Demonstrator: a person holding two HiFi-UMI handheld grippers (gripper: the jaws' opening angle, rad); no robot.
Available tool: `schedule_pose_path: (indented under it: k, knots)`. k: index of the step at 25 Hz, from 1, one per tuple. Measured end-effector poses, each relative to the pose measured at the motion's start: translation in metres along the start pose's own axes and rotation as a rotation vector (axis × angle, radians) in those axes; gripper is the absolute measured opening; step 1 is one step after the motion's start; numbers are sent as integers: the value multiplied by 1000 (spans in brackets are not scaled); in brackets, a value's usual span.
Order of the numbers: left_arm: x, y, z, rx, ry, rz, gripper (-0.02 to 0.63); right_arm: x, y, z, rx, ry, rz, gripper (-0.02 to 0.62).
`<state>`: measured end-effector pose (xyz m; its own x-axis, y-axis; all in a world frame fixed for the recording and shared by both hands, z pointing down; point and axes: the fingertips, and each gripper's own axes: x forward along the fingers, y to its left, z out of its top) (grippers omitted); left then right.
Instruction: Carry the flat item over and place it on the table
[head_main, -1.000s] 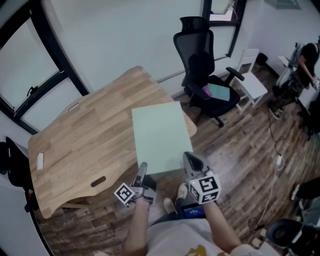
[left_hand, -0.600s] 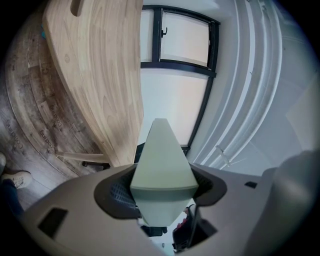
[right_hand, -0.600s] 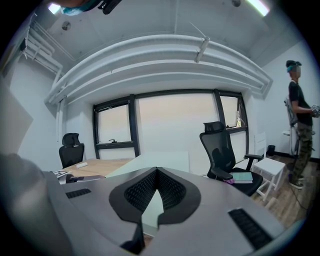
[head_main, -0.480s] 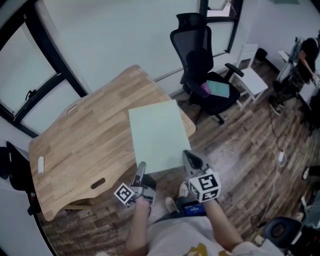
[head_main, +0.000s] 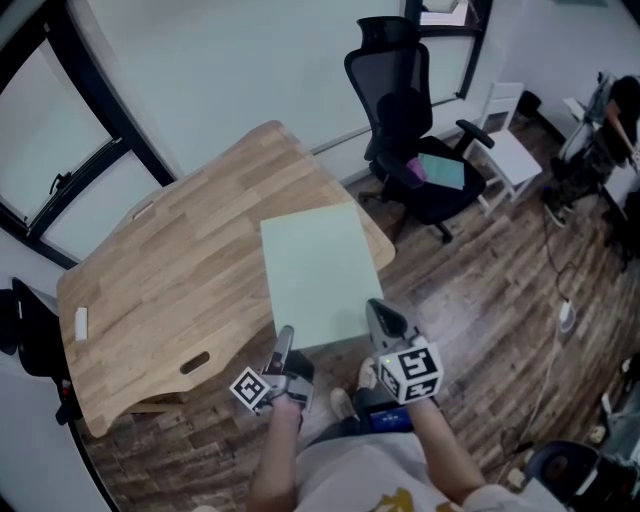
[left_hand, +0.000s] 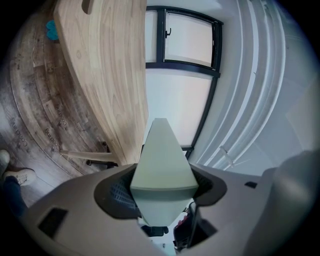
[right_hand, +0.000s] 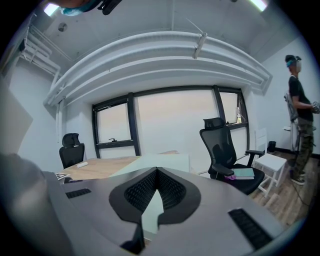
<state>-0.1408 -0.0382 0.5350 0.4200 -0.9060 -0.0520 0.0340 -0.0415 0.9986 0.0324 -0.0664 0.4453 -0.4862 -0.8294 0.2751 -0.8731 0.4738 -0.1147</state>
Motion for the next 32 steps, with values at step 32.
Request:
schedule_pose_path:
  k: [32]
  knots:
    - [-19, 55, -12, -79, 0, 97, 285, 2, -3, -37, 6, 82, -8, -3]
